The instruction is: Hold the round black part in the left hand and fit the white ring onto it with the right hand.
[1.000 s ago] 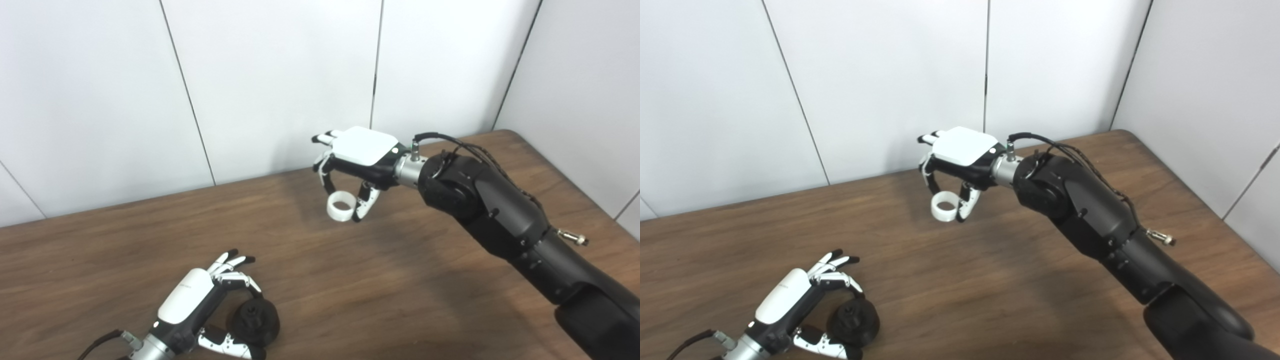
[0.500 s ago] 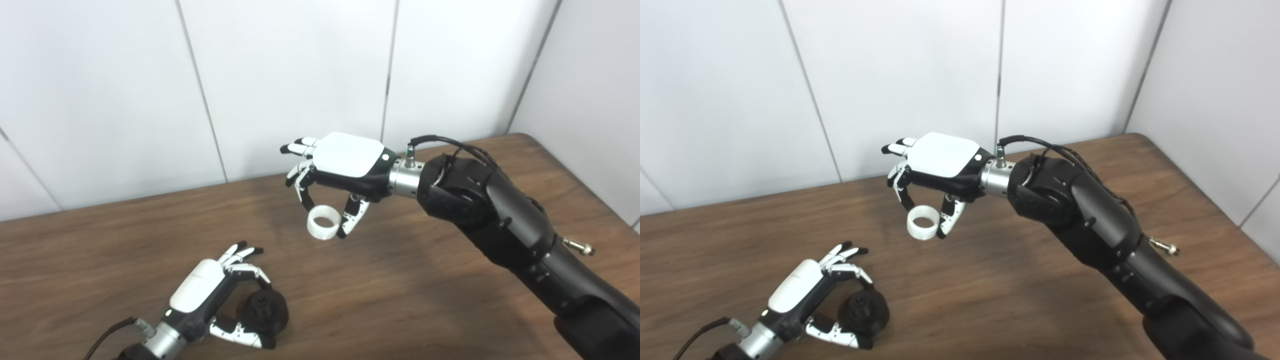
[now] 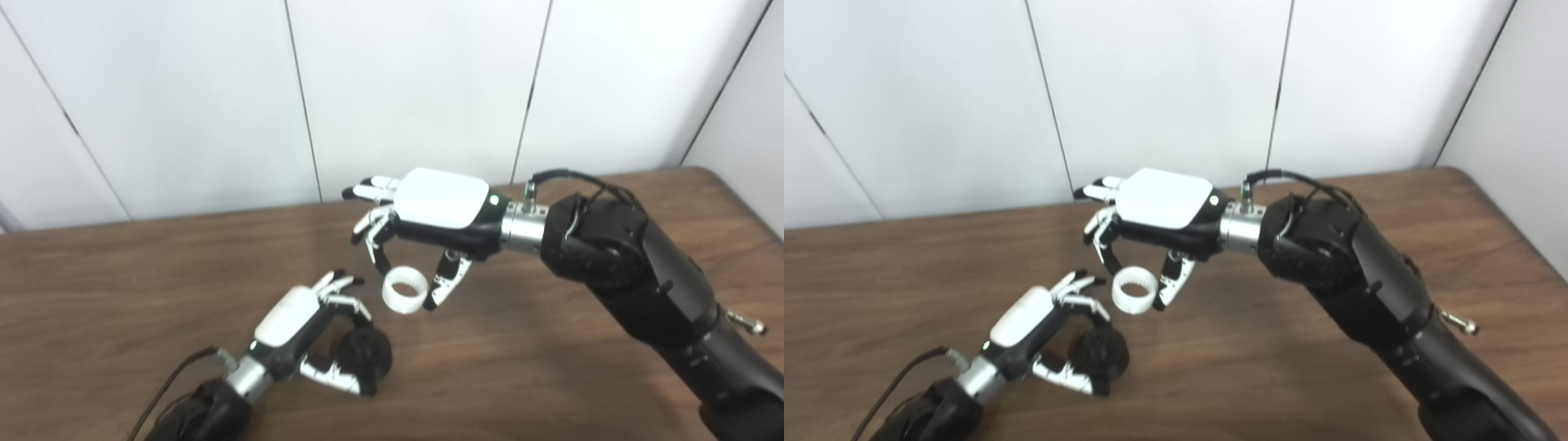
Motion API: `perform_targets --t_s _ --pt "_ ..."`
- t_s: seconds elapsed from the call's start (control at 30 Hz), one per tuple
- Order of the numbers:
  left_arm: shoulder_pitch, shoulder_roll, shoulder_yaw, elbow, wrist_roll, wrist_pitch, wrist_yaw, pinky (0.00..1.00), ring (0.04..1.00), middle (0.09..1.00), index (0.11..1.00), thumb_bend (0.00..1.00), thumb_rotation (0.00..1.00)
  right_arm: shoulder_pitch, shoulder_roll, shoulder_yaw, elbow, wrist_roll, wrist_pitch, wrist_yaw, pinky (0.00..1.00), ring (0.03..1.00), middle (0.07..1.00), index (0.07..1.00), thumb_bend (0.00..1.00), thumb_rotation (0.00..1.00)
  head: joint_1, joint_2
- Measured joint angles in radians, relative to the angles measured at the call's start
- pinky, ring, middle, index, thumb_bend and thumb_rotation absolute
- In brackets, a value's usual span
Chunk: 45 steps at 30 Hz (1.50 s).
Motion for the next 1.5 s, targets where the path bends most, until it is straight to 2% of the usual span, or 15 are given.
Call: perform_targets --t_s 0.33,0.6,0.83,1.03,1.2,1.5 --pt "0.001 -0.019 -0.004 -0.038 0.034 0.054 -0.013 1.0 0.926 0.69 0.48 0.52 0.06 0.004 0.032 0.01 -0.041 0.028 -0.008 0.006 1.0 0.977 0.77 0.479 0.53 0.14 0.038 0.032" --pt "0.014 -0.028 -0.008 -0.092 0.046 0.084 -0.061 1.0 0.956 0.696 0.481 0.52 0.06 0.015 0.035 0.014 -0.041 0.031 -0.027 0.006 1.0 0.98 0.771 0.479 0.53 0.14 0.054 0.049" --pt "0.032 -0.029 -0.004 -0.158 0.054 0.115 -0.127 1.0 0.936 0.701 0.481 0.52 0.06 0.029 0.035 0.013 -0.037 0.041 -0.042 0.006 1.0 0.972 0.767 0.48 0.53 0.14 0.051 0.072" --pt "0.063 -0.01 -0.001 -0.23 0.051 0.115 -0.196 1.0 0.927 0.702 0.481 0.52 0.06 0.029 0.031 0.007 -0.037 0.045 -0.04 0.021 1.0 0.974 0.767 0.48 0.53 0.14 0.045 0.086" --pt "0.08 0.003 0.009 -0.264 0.05 0.115 -0.228 1.0 0.921 0.698 0.481 0.52 0.06 0.029 0.02 0.0 -0.037 0.064 -0.037 0.039 1.0 0.977 0.77 0.479 0.52 0.14 0.04 0.097" --pt "0.088 0.008 0.025 -0.282 0.033 0.115 -0.278 1.0 0.926 0.697 0.482 0.52 0.06 0.031 0.011 -0.003 -0.038 0.079 -0.032 0.057 1.0 0.984 0.769 0.479 0.52 0.14 0.04 0.115"
